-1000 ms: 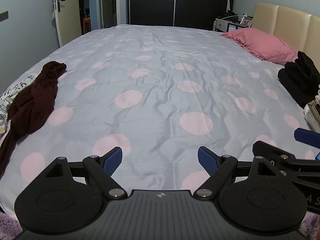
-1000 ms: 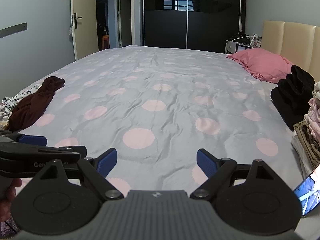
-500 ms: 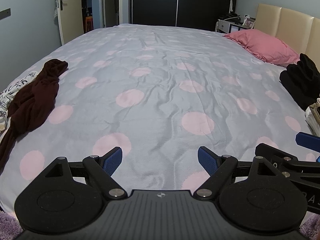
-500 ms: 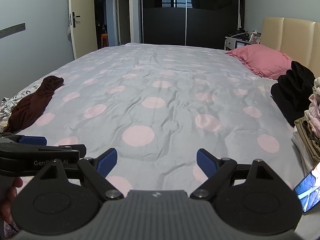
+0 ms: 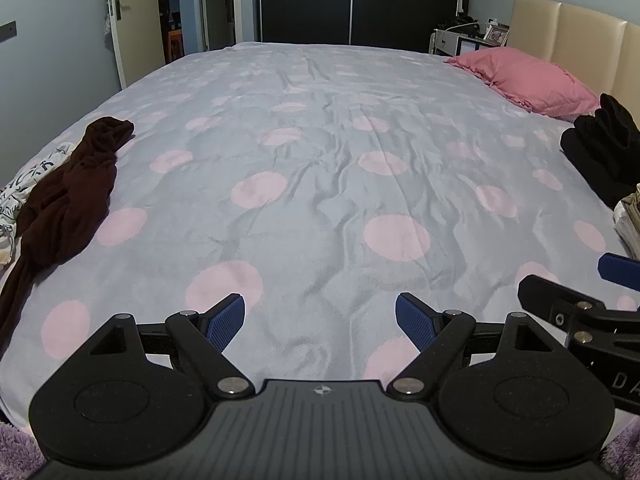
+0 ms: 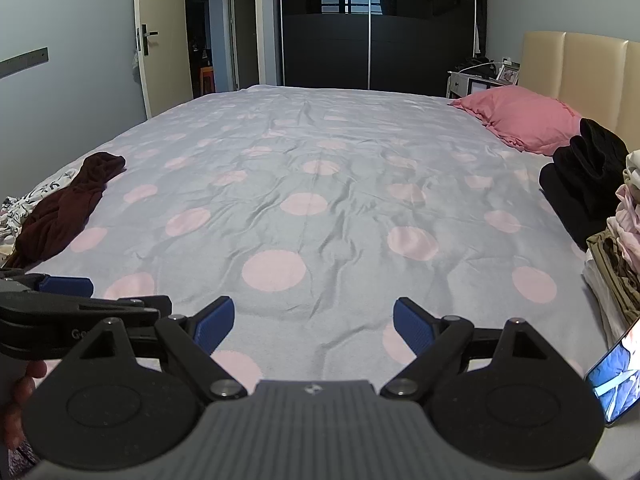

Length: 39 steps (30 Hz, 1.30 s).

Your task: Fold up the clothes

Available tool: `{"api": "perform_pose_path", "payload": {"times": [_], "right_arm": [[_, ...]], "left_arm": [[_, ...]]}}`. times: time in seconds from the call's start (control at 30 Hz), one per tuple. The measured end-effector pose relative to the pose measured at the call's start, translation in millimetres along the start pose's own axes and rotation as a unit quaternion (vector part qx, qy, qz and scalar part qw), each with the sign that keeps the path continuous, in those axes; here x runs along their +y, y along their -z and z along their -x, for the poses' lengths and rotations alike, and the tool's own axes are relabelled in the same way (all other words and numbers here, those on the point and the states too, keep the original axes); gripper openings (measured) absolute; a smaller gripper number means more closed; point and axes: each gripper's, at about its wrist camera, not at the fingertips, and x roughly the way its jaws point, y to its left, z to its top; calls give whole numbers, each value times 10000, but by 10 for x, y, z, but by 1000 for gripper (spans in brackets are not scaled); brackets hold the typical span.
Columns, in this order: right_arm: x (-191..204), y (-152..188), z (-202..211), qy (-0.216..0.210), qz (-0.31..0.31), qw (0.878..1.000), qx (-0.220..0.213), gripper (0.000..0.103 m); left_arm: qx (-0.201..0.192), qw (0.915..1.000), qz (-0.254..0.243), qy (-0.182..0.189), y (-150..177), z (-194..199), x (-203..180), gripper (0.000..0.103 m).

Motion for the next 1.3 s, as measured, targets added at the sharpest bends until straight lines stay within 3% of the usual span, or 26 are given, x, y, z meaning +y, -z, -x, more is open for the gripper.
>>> {"api": "perform_pose_path", "payload": {"times": [0.83,1.07,1.3], "right_arm": [[45,17,8,-63,94,9999,29,88],[55,-5,6,-92,206,9997,108,88],[35,-74,-21,-162,209,9992,308,88]], "left_arm": [[71,9999,107,60,12,3,53,83],[263,9995,3,192,2,-44,136,83],[295,9989,200,-311,-192,-143,724,81]]}}
